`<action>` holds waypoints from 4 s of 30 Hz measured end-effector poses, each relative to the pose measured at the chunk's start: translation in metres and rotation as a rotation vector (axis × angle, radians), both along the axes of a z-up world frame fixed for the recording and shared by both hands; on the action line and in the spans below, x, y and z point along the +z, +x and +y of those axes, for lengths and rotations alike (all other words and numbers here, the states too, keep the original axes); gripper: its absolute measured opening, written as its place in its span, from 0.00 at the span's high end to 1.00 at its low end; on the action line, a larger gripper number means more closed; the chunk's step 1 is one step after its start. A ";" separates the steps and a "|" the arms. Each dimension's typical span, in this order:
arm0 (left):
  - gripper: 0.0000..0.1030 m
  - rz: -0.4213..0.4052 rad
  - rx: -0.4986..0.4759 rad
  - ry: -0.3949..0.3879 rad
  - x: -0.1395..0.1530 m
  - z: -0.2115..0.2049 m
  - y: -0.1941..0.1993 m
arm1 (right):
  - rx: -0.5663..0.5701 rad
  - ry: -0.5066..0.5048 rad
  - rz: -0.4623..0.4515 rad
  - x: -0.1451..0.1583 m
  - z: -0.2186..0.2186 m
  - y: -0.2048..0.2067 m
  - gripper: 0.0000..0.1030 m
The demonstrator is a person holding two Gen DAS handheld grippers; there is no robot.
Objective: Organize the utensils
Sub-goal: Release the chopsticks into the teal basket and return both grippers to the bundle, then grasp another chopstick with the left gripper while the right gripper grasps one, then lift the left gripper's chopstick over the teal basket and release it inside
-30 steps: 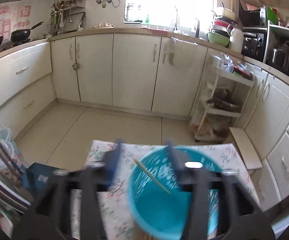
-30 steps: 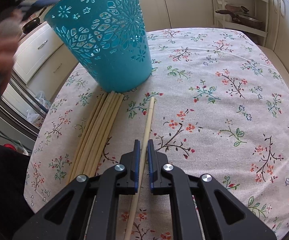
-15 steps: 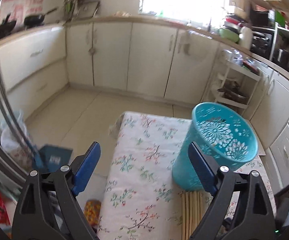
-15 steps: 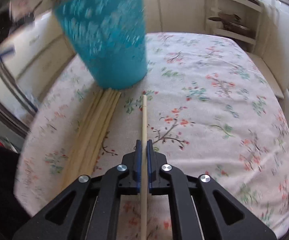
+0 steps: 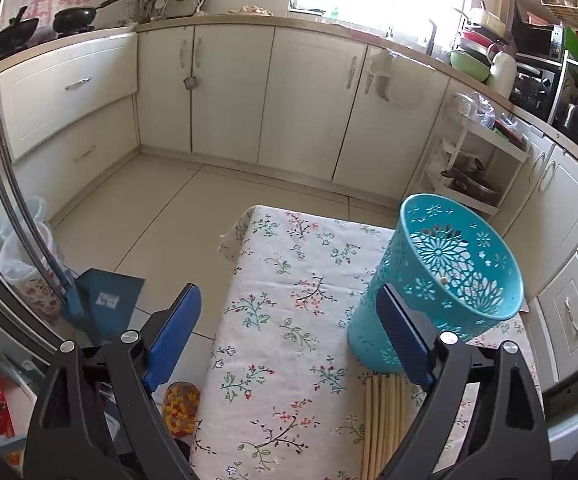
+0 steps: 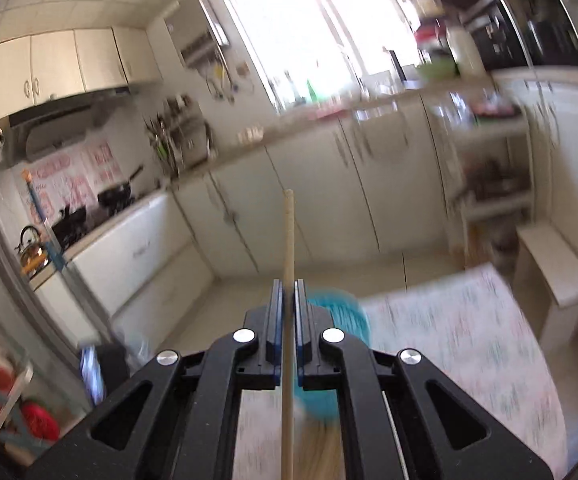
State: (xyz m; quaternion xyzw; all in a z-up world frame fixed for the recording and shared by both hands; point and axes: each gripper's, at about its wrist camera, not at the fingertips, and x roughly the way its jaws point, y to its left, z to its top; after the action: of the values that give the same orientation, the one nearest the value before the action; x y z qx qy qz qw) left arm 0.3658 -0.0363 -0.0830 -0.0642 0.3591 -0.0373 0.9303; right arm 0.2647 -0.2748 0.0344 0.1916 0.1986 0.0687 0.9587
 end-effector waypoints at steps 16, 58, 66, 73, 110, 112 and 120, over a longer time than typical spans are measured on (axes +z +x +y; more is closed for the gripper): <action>0.16 0.049 0.041 -0.032 -0.013 0.010 0.011 | -0.053 -0.139 0.102 -0.059 0.029 0.058 0.85; 0.14 0.347 -0.246 0.148 -0.107 -0.060 -0.006 | 0.031 -0.167 0.523 -0.226 0.019 -0.036 0.94; 0.14 0.346 -0.265 0.155 -0.114 -0.070 -0.007 | 0.036 -0.128 0.516 -0.227 0.017 -0.037 0.94; 0.14 0.368 -0.254 0.174 -0.123 -0.073 -0.003 | 0.036 -0.123 0.516 -0.227 0.016 -0.037 0.94; 0.66 0.301 -0.365 0.214 -0.121 -0.099 -0.011 | 0.071 -0.107 0.499 -0.226 0.016 -0.036 0.80; 0.82 0.300 -0.387 0.211 -0.120 -0.102 -0.013 | 0.075 -0.106 0.498 -0.226 0.016 -0.036 0.79; 0.96 0.387 -0.455 0.098 -0.114 -0.090 -0.011 | 0.088 -0.064 0.492 -0.227 0.011 -0.036 0.78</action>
State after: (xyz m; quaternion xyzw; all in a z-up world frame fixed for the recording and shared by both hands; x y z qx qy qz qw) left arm 0.3545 -0.1262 -0.1970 0.0572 0.5361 -0.2145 0.8144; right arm 0.2286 -0.2643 -0.1923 0.1633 0.4361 0.0555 0.8832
